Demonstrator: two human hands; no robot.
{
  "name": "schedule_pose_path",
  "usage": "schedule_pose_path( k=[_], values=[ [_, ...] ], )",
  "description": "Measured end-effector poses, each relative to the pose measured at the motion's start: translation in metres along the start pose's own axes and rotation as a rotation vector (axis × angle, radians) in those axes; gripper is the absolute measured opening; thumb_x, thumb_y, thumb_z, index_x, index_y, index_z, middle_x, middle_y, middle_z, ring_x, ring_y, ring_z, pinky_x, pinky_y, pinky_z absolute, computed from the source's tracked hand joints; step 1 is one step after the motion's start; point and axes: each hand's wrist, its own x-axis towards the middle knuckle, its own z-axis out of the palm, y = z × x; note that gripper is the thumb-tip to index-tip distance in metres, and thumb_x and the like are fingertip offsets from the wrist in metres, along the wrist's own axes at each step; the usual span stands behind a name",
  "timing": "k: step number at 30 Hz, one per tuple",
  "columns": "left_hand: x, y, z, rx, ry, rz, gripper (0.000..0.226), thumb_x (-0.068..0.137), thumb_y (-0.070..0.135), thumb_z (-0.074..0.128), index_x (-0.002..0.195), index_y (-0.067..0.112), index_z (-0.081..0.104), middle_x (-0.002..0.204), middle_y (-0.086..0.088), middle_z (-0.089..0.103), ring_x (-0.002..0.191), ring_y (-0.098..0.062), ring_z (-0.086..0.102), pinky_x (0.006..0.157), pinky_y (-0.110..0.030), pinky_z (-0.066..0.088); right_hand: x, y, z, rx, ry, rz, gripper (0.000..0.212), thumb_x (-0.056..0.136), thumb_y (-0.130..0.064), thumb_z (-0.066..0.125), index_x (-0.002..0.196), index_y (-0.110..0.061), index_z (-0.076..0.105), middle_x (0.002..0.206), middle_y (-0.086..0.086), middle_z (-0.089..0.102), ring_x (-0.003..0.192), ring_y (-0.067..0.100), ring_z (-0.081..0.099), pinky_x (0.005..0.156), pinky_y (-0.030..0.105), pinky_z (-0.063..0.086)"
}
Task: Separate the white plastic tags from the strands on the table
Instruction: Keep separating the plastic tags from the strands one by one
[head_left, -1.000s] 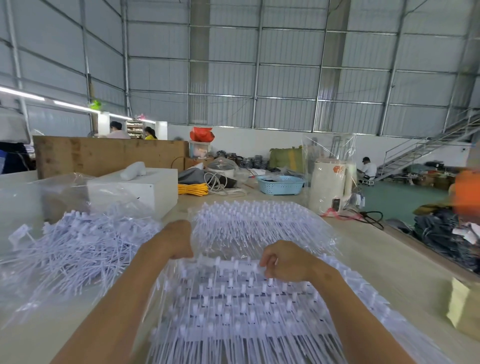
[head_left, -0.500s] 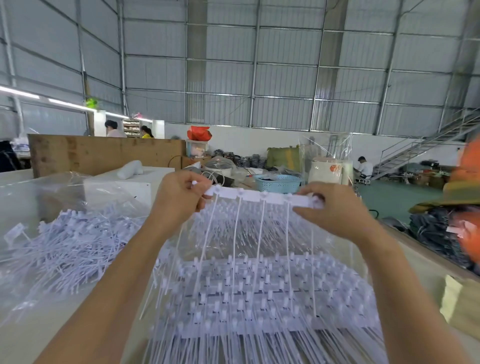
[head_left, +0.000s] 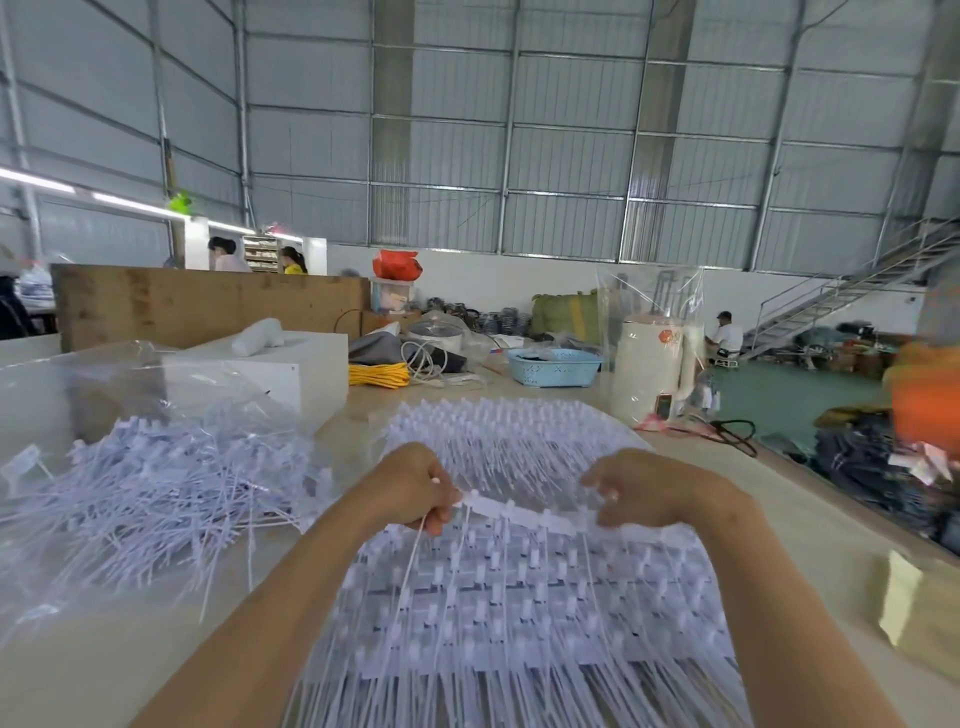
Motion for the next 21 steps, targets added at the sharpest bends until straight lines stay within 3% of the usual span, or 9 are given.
schedule_pose_path(
  k=[2, 4, 6, 9, 11, 14, 15, 18, 21],
  values=[
    [0.0, 0.005, 0.0, -0.023, 0.027, 0.047, 0.014, 0.09, 0.01, 0.063, 0.077, 0.007, 0.057, 0.056, -0.003, 0.064, 0.041, -0.01, 0.058, 0.042, -0.019, 0.041, 0.001, -0.021, -0.002, 0.255, 0.193, -0.178, 0.046, 0.09, -0.033, 0.061, 0.131, -0.014, 0.053, 0.134, 0.001, 0.053, 0.114, 0.009, 0.051, 0.091, 0.016, 0.036],
    [-0.001, 0.01, 0.0, -0.049, 0.044, 0.097, 0.013, 0.09, 0.009, 0.063, 0.079, 0.008, 0.055, 0.056, -0.003, 0.064, 0.042, -0.012, 0.058, 0.043, -0.021, 0.041, 0.003, -0.047, 0.006, 0.538, 0.209, -0.314, 0.042, 0.087, -0.032, 0.063, 0.125, -0.012, 0.059, 0.124, 0.001, 0.061, 0.103, 0.005, 0.055, 0.081, 0.007, 0.04],
    [-0.004, 0.013, 0.001, -0.08, 0.044, 0.14, 0.013, 0.089, 0.008, 0.064, 0.079, 0.008, 0.055, 0.054, -0.002, 0.063, 0.042, -0.012, 0.058, 0.041, -0.019, 0.04, 0.009, -0.064, 0.019, 0.592, 0.193, -0.361, 0.032, 0.088, -0.026, 0.064, 0.113, -0.007, 0.065, 0.104, 0.006, 0.066, 0.088, 0.011, 0.059, 0.074, 0.014, 0.045],
    [-0.009, 0.016, 0.001, -0.144, 0.049, 0.189, 0.013, 0.091, 0.007, 0.061, 0.078, 0.008, 0.057, 0.056, -0.005, 0.063, 0.042, -0.013, 0.056, 0.044, -0.02, 0.043, 0.016, -0.068, 0.03, 0.55, 0.243, -0.351, 0.023, 0.091, -0.021, 0.06, 0.087, 0.001, 0.063, 0.072, 0.005, 0.051, 0.065, 0.015, 0.045, 0.066, 0.031, 0.038],
    [-0.009, 0.017, 0.001, -0.167, 0.096, 0.202, 0.015, 0.092, 0.009, 0.06, 0.077, 0.008, 0.058, 0.056, -0.006, 0.062, 0.04, -0.011, 0.054, 0.045, -0.02, 0.042, 0.015, -0.066, 0.031, 0.559, 0.273, -0.35, 0.025, 0.093, -0.023, 0.057, 0.084, -0.001, 0.06, 0.071, 0.008, 0.048, 0.065, 0.016, 0.044, 0.064, 0.032, 0.036],
    [-0.009, 0.019, 0.004, -0.131, 0.136, 0.188, 0.023, 0.093, 0.019, 0.059, 0.072, 0.012, 0.058, 0.054, -0.003, 0.061, 0.035, -0.004, 0.05, 0.041, -0.015, 0.038, 0.014, -0.066, 0.032, 0.616, 0.287, -0.37, 0.027, 0.093, -0.023, 0.057, 0.089, 0.004, 0.061, 0.079, 0.022, 0.055, 0.072, 0.02, 0.051, 0.072, 0.041, 0.047],
    [-0.009, 0.019, 0.005, -0.117, 0.135, 0.18, 0.027, 0.094, 0.022, 0.058, 0.069, 0.013, 0.058, 0.053, -0.002, 0.06, 0.035, -0.003, 0.049, 0.041, -0.014, 0.038, 0.014, -0.066, 0.032, 0.631, 0.291, -0.369, 0.028, 0.093, -0.022, 0.057, 0.088, 0.005, 0.062, 0.075, 0.02, 0.054, 0.069, 0.02, 0.051, 0.072, 0.041, 0.048],
    [-0.009, 0.017, 0.009, -0.09, 0.121, 0.144, 0.04, 0.096, 0.028, 0.054, 0.06, 0.011, 0.054, 0.043, 0.005, 0.055, 0.033, -0.001, 0.046, 0.039, -0.012, 0.036, 0.016, -0.068, 0.034, 0.631, 0.307, -0.368, 0.027, 0.093, -0.019, 0.058, 0.081, 0.005, 0.063, 0.067, 0.006, 0.054, 0.06, 0.013, 0.049, 0.063, 0.03, 0.042],
    [-0.007, 0.015, 0.012, -0.065, 0.148, 0.109, 0.043, 0.096, 0.029, 0.055, 0.056, 0.013, 0.052, 0.037, 0.007, 0.05, 0.031, 0.0, 0.044, 0.038, -0.012, 0.034, 0.019, -0.069, 0.038, 0.652, 0.327, -0.369, 0.025, 0.091, -0.015, 0.06, 0.08, 0.007, 0.063, 0.076, 0.022, 0.062, 0.066, 0.02, 0.053, 0.065, 0.031, 0.042]
  ],
)
